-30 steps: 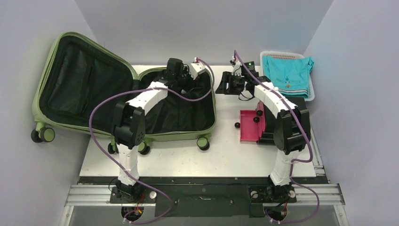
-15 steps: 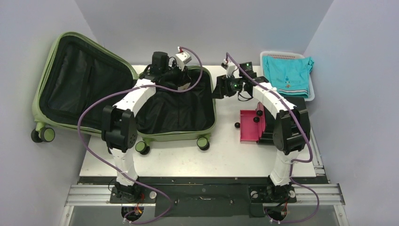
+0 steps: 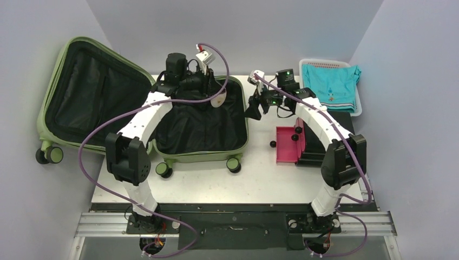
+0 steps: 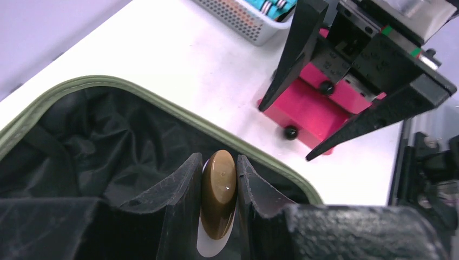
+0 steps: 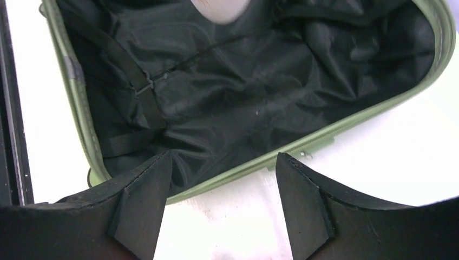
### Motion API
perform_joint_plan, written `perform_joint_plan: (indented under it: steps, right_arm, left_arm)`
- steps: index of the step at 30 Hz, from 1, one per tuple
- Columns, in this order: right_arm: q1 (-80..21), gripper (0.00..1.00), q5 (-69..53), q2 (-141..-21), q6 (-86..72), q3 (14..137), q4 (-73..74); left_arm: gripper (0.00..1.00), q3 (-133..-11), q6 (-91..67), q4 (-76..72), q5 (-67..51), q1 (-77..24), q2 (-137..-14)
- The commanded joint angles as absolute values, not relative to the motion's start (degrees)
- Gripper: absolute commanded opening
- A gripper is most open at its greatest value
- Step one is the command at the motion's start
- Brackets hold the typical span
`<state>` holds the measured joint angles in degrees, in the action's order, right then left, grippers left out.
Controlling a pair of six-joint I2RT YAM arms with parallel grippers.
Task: Open, take out, and arrange the luggage
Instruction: Place the personal item in the drawer.
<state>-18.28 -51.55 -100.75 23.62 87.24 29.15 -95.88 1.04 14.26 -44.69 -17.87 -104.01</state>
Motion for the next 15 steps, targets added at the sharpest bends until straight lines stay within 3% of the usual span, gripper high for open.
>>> perform_joint_plan:
  steps: [1,15]
  right_arm:
    - [-20.42,0.66,-57.42,-97.43,29.45,87.55,26.49]
    - [-22.03,0.67,-67.83,-91.43,30.75,81.13,24.00]
  left_arm:
    - [0.00,-94.15,-7.55,8.18,-51.28,-18.79,-99.68]
    - [0.00,-83.94,-40.80,-26.04,-62.14,-20.86,-97.07]
